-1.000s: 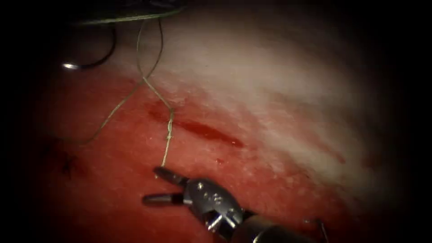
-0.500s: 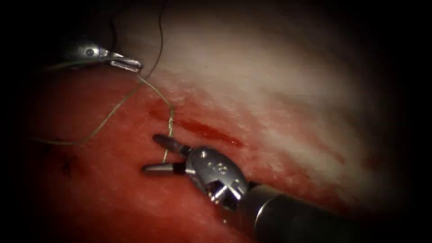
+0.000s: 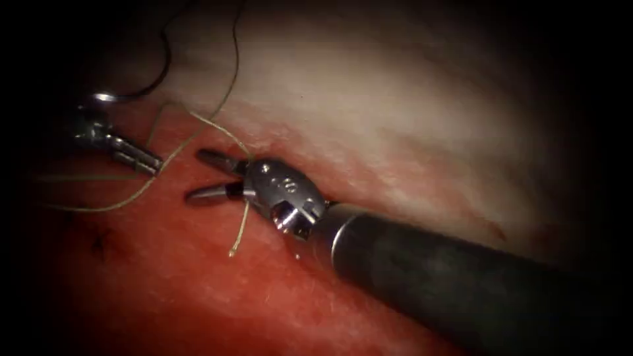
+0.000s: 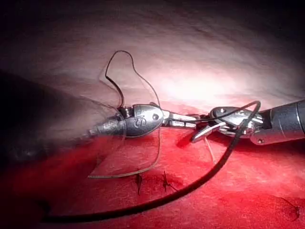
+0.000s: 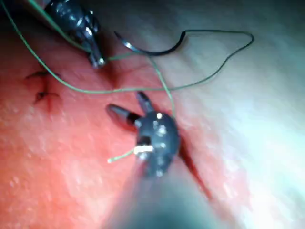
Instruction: Wound Closure
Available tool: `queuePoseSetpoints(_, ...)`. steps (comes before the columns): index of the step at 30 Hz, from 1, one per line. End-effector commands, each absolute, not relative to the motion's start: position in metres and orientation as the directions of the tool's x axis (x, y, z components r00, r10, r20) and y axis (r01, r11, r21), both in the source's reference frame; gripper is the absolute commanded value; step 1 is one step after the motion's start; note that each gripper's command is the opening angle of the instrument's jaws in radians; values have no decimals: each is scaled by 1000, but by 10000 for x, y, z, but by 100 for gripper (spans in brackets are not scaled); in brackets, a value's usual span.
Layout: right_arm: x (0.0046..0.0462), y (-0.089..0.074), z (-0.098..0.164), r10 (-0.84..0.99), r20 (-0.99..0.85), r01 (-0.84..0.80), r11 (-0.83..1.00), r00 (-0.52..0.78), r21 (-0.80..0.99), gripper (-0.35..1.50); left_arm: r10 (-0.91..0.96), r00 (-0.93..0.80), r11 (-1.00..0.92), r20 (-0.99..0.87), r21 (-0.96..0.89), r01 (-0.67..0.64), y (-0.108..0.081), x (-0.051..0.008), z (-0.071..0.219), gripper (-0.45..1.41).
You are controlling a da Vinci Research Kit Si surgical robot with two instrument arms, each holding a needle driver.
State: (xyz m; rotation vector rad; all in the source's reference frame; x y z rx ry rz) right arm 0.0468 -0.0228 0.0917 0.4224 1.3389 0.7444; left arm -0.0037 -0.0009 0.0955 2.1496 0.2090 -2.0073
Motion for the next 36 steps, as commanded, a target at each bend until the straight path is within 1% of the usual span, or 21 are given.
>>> queuePoseSetpoints(1, 483, -218, 924, 694, -719, -235, 707, 49, 667, 116, -30, 76, -971, -997, 47, 234, -9, -43, 961, -45)
queuePoseSetpoints(10, 508, -191, 943, 693, -719, -244, 706, 43, 665, 96, -36, 121, -972, -992, 63, 228, -28, -74, 949, -45)
queuePoseSetpoints(11, 509, -184, 948, 692, -720, -240, 707, 42, 665, 89, -40, 130, -971, -991, 70, 230, -34, -81, 948, -45)
queuePoseSetpoints(13, 509, -176, 955, 707, -706, -231, 693, 35, 683, 84, -44, 150, -970, -988, 78, 228, -41, -88, 945, -45)
queuePoseSetpoints(16, 508, -169, 960, 726, -688, -217, 676, 27, 704, 83, -47, 170, -970, -984, 86, 228, -48, -91, 942, -45)
queuePoseSetpoints(17, 507, -166, 962, 733, -680, -212, 669, 24, 713, 79, -48, 174, -969, -984, 88, 231, -50, -91, 940, -45)
queuePoseSetpoints(20, 509, -162, 965, 751, -660, -204, 645, -7, 736, 78, -44, 179, -968, -983, 86, 234, -56, -96, 938, -45)
queuePoseSetpoints(22, 509, -159, 964, 766, -641, -174, 625, -48, 761, 76, -43, 183, -967, -982, 87, 241, -61, -103, 940, -45)
queuePoseSetpoints(27, 495, -149, 949, 798, -588, -76, 583, -133, 809, 73, -29, 183, -963, -983, 76, 258, -70, -109, 956, -45)
queuePoseSetpoints(29, 489, -147, 941, 804, -577, -48, 577, -145, 815, 71, -24, 181, -962, -983, 72, 263, -73, -109, 963, -45)
queuePoseSetpoints(36, 467, -153, 925, 813, -568, 38, 576, -131, 816, 71, -14, 176, -962, -984, 61, 268, -66, -111, 1001, -45)
